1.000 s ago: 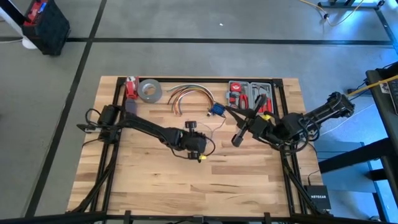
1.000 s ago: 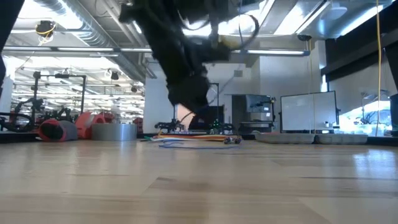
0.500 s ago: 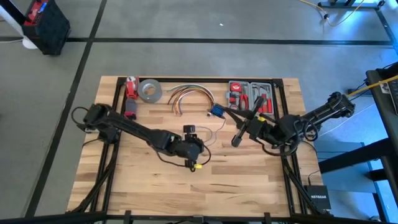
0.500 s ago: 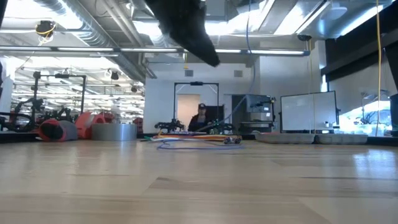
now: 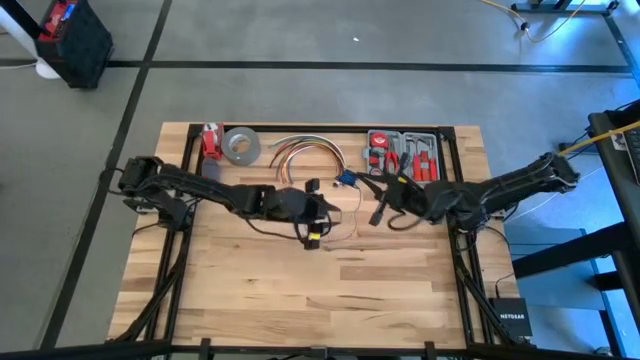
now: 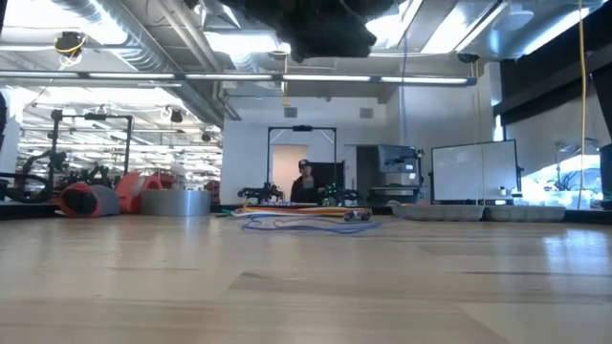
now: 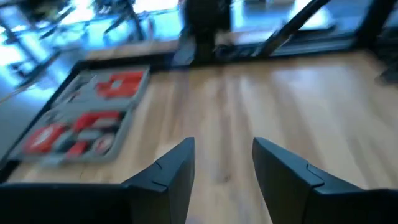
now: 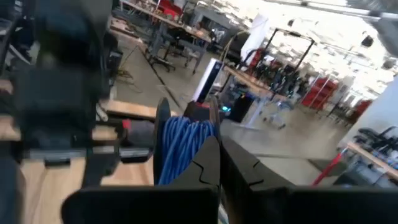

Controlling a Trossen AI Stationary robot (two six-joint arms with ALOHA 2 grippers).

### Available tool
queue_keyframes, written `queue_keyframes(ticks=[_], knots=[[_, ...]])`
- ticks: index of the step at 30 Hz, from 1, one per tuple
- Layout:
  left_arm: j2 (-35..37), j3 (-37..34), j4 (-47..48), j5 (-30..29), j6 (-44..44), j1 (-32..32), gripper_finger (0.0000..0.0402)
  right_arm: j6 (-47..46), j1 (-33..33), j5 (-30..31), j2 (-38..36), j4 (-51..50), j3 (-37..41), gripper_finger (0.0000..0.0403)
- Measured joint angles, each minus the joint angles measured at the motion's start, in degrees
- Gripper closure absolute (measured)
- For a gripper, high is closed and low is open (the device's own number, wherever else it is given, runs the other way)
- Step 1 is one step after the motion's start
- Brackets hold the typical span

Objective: Coil cords
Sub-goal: Coil the blue wire on the black spool

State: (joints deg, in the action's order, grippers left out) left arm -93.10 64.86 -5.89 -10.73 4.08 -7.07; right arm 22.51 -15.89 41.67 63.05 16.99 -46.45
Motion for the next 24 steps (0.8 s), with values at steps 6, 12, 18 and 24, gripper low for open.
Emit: queue_keyframes(ticks=[6,12,18,24], knots=[[-1.59,-1.48,-6.17,3.03,-0.49,1.50,0.0247,-1.37,2.91,-7.43,0.57,13.17,9.25,0.0402],[-4.68,-1.79,-11.13,-1.36,-0.30,2.69,0.0247,-1.28,2.72,-11.37,0.44,16.46,10.53,0.0402],[-9.18,-1.83,-17.87,0.13,0.66,3.12,0.0247,-2.57,2.81,-12.40,0.57,15.82,10.53,0.0402],[-10.77,-1.81,-20.74,1.17,0.67,3.36,0.0247,-2.66,2.74,-12.30,0.57,15.80,10.53,0.0402]])
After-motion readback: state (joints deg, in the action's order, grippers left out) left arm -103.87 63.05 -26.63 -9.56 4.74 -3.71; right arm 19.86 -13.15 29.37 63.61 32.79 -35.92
